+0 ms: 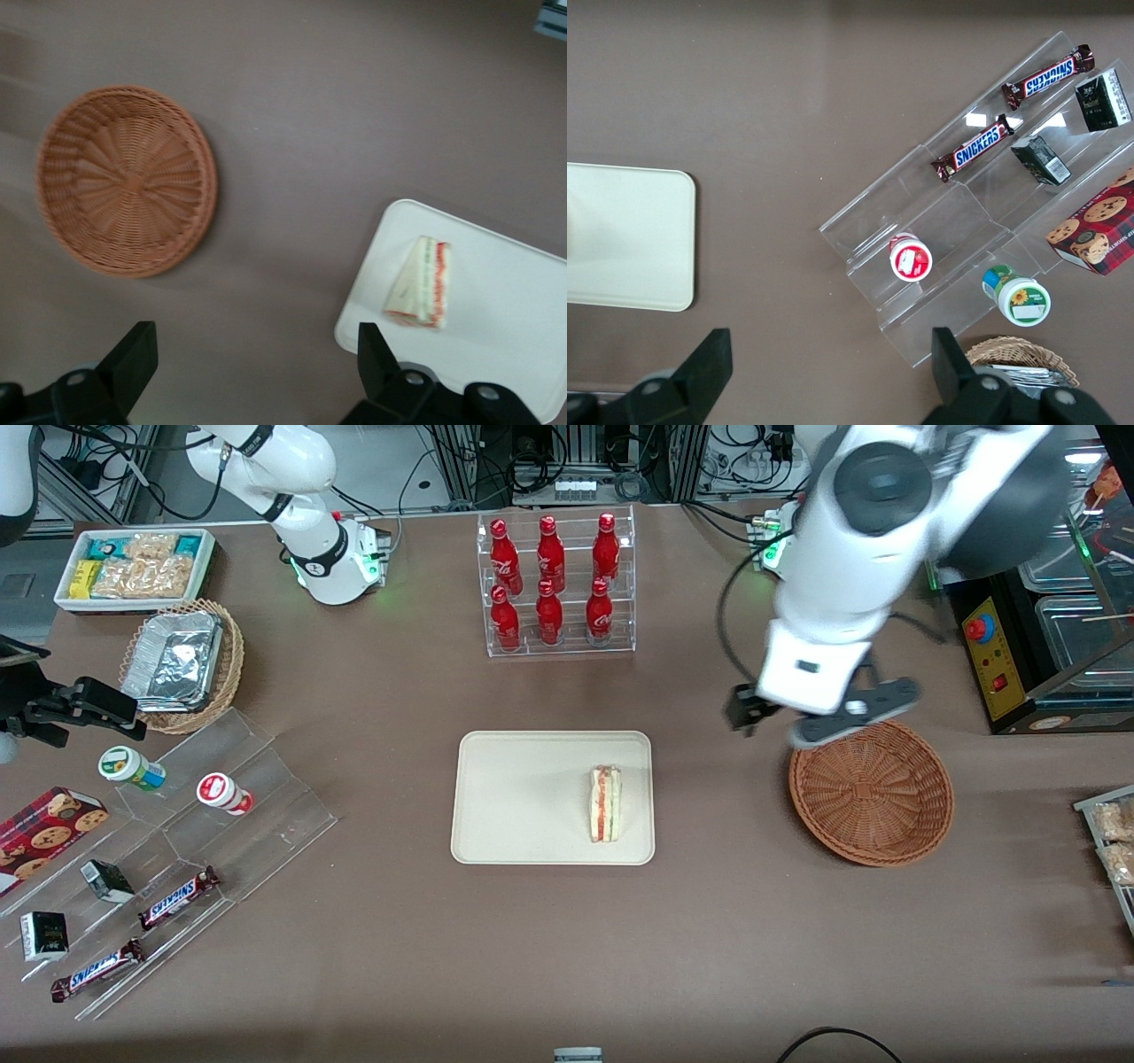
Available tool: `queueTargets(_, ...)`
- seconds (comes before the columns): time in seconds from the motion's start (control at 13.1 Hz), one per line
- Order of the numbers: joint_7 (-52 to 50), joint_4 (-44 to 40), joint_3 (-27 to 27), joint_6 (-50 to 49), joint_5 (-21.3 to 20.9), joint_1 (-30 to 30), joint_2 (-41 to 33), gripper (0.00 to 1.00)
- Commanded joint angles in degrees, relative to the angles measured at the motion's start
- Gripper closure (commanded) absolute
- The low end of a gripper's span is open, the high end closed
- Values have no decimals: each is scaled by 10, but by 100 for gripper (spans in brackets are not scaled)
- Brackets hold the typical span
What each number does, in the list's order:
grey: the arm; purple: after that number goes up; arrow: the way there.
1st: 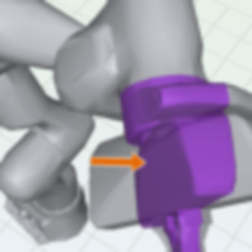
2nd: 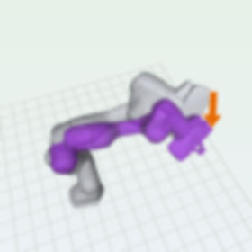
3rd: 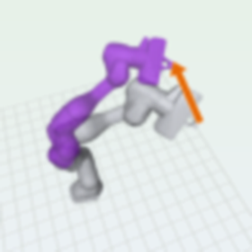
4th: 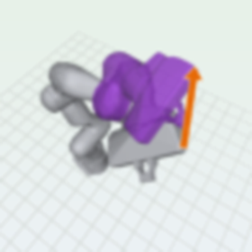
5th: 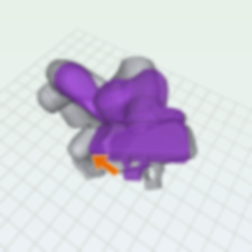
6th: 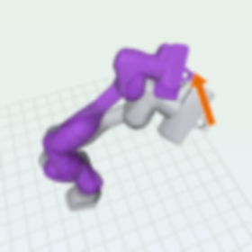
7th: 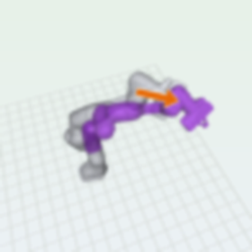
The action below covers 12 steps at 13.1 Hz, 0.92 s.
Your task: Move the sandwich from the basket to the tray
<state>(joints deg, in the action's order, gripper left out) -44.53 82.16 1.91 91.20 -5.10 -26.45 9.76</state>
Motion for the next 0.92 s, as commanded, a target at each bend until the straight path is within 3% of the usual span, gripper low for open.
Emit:
queueTargets(0.0,87,18,-17,-46,22,72,-50,0)
queueTargets(0.23,202,26,-17,-99,27,141,-81,0)
queueTargets(0.38,281,62,-16,-103,65,204,-117,0)
queueTargets(0.53,348,91,-10,-104,76,249,-138,0)
queueTargets(0.84,416,153,25,-105,76,266,-189,0)
